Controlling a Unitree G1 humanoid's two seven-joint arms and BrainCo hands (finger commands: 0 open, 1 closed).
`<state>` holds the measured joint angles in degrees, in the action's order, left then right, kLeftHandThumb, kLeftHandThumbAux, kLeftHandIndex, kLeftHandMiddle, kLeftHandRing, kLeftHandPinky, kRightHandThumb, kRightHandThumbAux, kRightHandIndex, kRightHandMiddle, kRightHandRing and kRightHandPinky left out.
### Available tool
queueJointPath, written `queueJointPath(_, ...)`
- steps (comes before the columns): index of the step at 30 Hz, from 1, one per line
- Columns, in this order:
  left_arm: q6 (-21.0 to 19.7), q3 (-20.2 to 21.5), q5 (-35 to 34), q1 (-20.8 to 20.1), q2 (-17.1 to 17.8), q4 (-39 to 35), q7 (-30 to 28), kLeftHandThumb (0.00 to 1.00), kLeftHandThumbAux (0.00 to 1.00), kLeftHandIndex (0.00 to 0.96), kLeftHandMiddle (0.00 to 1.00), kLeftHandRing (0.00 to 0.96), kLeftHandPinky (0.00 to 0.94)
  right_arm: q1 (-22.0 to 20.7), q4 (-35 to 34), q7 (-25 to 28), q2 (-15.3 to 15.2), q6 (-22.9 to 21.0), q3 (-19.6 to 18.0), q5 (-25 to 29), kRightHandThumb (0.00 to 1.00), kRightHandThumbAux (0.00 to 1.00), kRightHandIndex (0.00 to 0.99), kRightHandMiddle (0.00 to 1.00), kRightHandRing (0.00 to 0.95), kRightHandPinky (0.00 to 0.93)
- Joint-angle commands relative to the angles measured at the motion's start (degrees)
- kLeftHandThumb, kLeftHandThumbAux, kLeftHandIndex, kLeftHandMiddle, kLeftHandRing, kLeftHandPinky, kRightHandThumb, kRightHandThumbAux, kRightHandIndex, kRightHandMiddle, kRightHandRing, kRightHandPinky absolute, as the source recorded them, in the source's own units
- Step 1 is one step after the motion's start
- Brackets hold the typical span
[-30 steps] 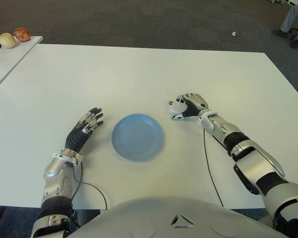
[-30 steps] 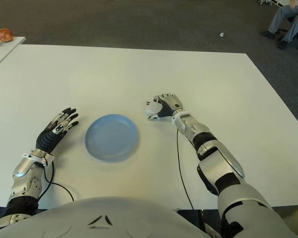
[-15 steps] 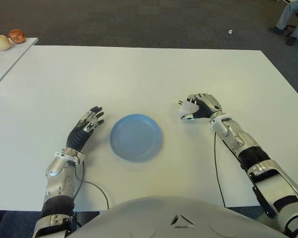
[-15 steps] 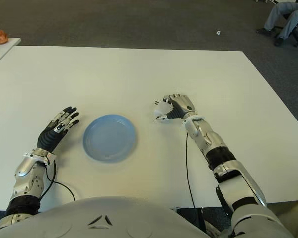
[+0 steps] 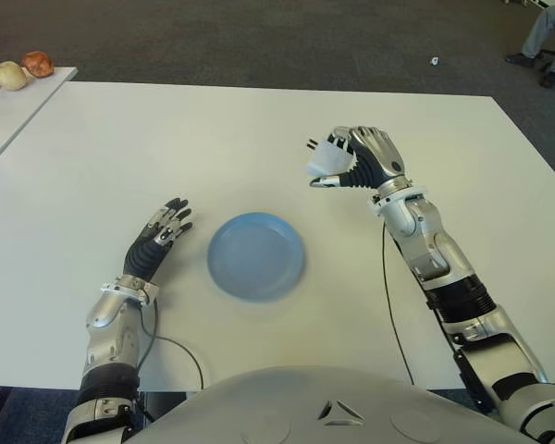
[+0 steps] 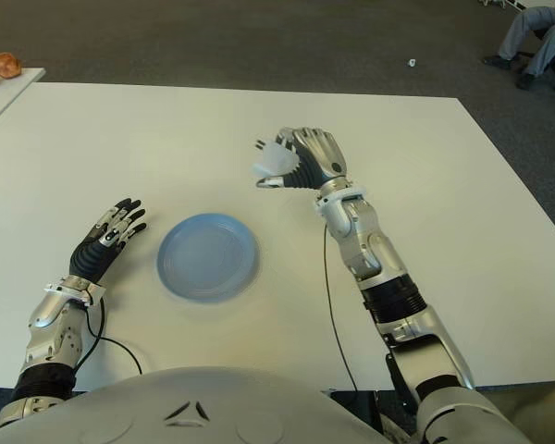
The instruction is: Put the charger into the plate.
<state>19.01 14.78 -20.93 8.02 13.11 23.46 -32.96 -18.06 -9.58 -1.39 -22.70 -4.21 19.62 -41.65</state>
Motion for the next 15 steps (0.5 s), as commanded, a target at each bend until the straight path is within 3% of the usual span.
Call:
queueJointPath(1, -2.0, -0.7, 2.2, -0.8, -0.5, 0.7, 3.2, 0.016, 0.458, 0.0, 0.004, 0.0, 0.0, 1.5, -5.7, 3.2, 2.0, -3.7, 0.7, -3.7, 0.753, 0.707, 0.442, 0.871, 0.836, 0.718)
queueJointPath(8, -2.6, -1.5, 5.3, -1.6, -0.7, 0.4, 7.5, 0.009, 0.482, 0.0, 0.0, 0.0, 0.0, 0.5, -7.0, 4.9, 5.2, -4.7, 2.2, -7.4, 0.753, 0.707, 0.442, 0.875, 0.853, 0.798)
queueJointPath(15, -4.3, -2.7, 7.8, -1.8, -1.3, -1.0, 11.6, 0.001, 0.52, 0.0, 0.0, 0.0, 0.0, -0.4, -6.6, 5.6, 6.6, -4.0, 2.4, -8.9, 0.754, 0.706, 0.442, 0.872, 0.857, 0.83)
